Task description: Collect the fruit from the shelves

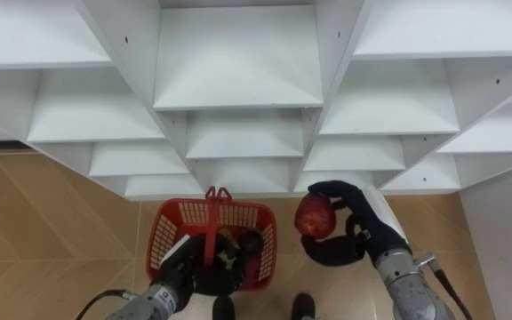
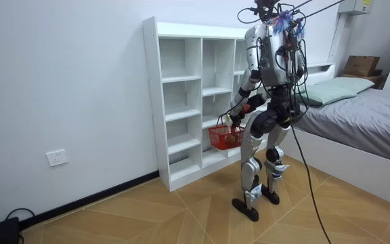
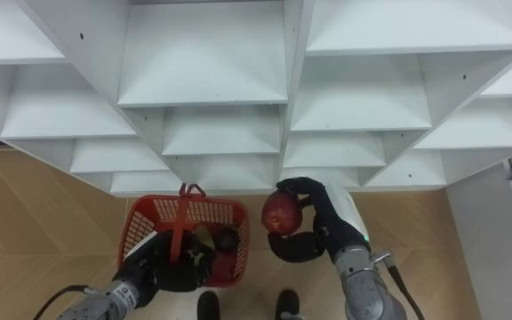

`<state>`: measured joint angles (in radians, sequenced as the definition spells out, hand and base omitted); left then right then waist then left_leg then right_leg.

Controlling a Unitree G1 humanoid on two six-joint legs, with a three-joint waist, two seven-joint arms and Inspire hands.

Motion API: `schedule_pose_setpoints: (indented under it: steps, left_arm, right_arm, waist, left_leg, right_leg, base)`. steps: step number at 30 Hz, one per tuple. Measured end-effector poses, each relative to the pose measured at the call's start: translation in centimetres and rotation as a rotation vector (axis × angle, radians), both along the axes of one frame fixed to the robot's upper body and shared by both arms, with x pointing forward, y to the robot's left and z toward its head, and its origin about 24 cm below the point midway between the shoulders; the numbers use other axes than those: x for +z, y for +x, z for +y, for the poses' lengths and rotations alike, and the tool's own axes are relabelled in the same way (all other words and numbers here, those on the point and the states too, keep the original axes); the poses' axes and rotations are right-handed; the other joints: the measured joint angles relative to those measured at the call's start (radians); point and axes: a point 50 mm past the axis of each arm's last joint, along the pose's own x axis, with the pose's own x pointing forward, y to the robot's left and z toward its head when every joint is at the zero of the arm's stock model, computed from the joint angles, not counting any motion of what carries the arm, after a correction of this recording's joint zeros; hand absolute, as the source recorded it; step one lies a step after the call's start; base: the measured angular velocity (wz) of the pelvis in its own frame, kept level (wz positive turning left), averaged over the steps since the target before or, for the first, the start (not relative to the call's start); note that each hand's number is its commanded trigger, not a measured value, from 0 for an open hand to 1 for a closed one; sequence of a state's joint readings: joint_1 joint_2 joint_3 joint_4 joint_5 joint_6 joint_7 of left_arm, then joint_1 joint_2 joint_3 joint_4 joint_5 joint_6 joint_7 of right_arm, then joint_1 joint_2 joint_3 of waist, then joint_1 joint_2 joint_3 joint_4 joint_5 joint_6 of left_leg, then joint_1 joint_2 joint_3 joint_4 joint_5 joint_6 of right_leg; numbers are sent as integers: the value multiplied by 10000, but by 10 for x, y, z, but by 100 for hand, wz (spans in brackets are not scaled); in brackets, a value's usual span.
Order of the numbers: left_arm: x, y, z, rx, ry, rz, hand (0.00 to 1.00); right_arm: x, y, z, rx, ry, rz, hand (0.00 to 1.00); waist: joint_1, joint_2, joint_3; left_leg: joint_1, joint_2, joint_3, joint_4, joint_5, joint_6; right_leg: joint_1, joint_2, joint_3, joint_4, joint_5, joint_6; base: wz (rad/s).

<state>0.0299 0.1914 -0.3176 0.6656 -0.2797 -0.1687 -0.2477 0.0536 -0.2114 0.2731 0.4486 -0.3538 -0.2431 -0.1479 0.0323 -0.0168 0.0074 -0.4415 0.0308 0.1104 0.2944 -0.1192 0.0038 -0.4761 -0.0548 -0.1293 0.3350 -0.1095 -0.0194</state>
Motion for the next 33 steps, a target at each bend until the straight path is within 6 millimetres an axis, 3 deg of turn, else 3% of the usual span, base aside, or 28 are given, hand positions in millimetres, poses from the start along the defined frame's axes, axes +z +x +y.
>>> schedule_pose_setpoints:
  steps: [18, 33]
  left_arm:
    - [3, 3, -22, -985, -362, -117, 100]
    - [6, 4, -25, -1292, -338, -292, 100]
  right_arm:
    - [5, 6, 41, 2602, 358, 687, 100]
    - [10, 12, 46, 2745, 172, 599, 100]
  waist:
    - [46, 176, 26]
    - [23, 214, 49]
  left_leg:
    - [-19, 87, 104, -147, 12, -16]
    - [-71, 93, 115, -287, 15, -26]
  right_leg:
    - [29, 81, 6, -266, 79, -18]
    - [-24, 108, 24, -413, 64, -16]
  base:
    - [-2]
    - [0]
